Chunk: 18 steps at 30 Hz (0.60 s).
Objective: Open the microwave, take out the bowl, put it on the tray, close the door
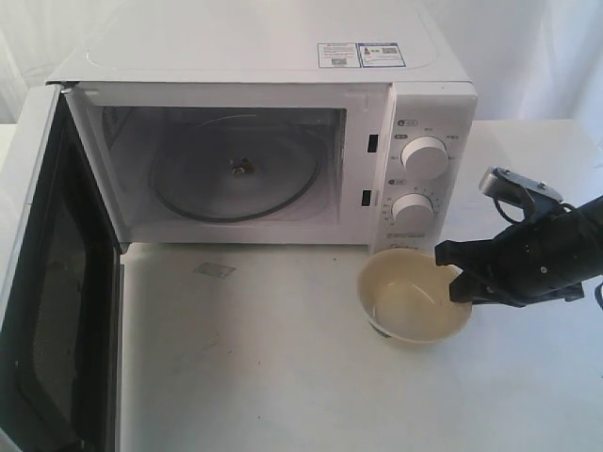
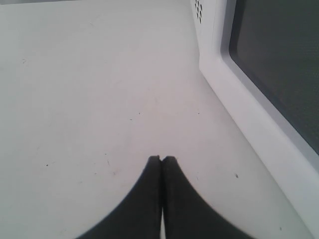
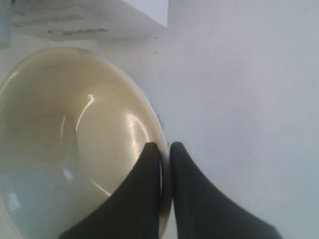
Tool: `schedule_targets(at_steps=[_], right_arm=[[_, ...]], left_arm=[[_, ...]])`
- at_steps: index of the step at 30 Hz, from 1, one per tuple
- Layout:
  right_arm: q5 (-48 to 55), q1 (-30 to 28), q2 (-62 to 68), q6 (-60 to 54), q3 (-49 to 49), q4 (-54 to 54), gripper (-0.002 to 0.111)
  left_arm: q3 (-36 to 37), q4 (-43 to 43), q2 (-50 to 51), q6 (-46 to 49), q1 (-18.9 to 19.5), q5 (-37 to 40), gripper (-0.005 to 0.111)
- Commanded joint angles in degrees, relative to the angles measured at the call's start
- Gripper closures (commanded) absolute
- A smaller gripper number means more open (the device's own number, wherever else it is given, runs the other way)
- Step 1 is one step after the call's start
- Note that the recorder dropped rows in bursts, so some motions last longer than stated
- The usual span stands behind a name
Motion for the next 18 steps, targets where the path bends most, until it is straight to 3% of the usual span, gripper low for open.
schedule_targets(at_steps=[1,18], right_arm=[[0.9,0.0,-0.4,-0.9,-0.3,-0.4,0.108],[2.8,-2.1,-3.3,1.1,-0.3,-4.8,0.108]], left_arm=[[0.3,-0.5,-0.3,0.2,0.0,0.2,0.107],[0.3,-0.5,-0.3,0.2,0.0,0.2,0.107]])
